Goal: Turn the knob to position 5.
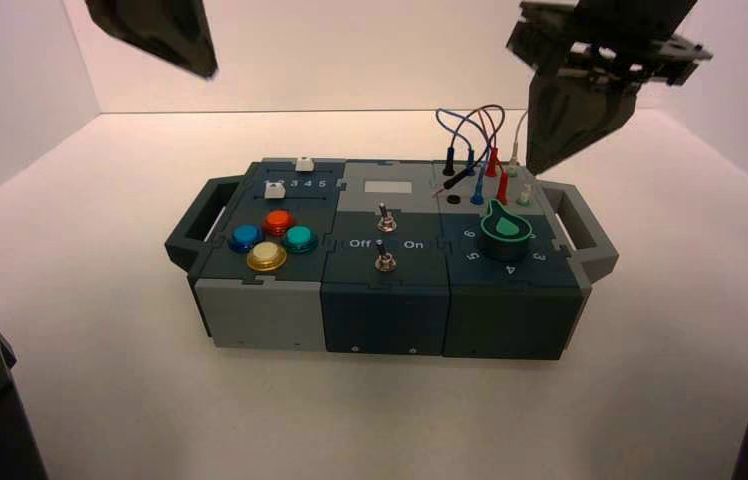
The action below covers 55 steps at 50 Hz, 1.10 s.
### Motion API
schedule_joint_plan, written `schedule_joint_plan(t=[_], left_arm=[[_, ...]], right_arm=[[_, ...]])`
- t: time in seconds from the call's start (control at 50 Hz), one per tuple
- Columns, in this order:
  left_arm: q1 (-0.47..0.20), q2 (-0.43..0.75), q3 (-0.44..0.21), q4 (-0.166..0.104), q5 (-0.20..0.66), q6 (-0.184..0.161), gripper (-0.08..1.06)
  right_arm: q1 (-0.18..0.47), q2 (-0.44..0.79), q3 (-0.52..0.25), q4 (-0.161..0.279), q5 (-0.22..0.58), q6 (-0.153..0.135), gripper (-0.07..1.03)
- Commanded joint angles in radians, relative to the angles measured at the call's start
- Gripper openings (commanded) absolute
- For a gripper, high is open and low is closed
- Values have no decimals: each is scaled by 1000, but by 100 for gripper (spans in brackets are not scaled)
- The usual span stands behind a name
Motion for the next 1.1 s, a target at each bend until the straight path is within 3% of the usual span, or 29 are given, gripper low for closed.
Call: schedule_joint_plan(t=[0.02,0.3,0.5,0.76,1.1], left_arm=[[-55,23,-25,0,2,5,-3],[-124,81,-31,-2,-8,3,-3],[-179,97,-32,0,-17,5,-3],[-192,112,-32,0,-29,6,-3],[-199,114,-32,2,-28,20,-3]], right_arm=[[5,8,-26,2,-5,0,-2],[5,60,-32,-5,-17,-2,-2],[5,121,-48,-14,-29,-21,-2],[5,161,-61,-48,-55,-23,-2],[15,210,-83,-43,-71,-23,-2]])
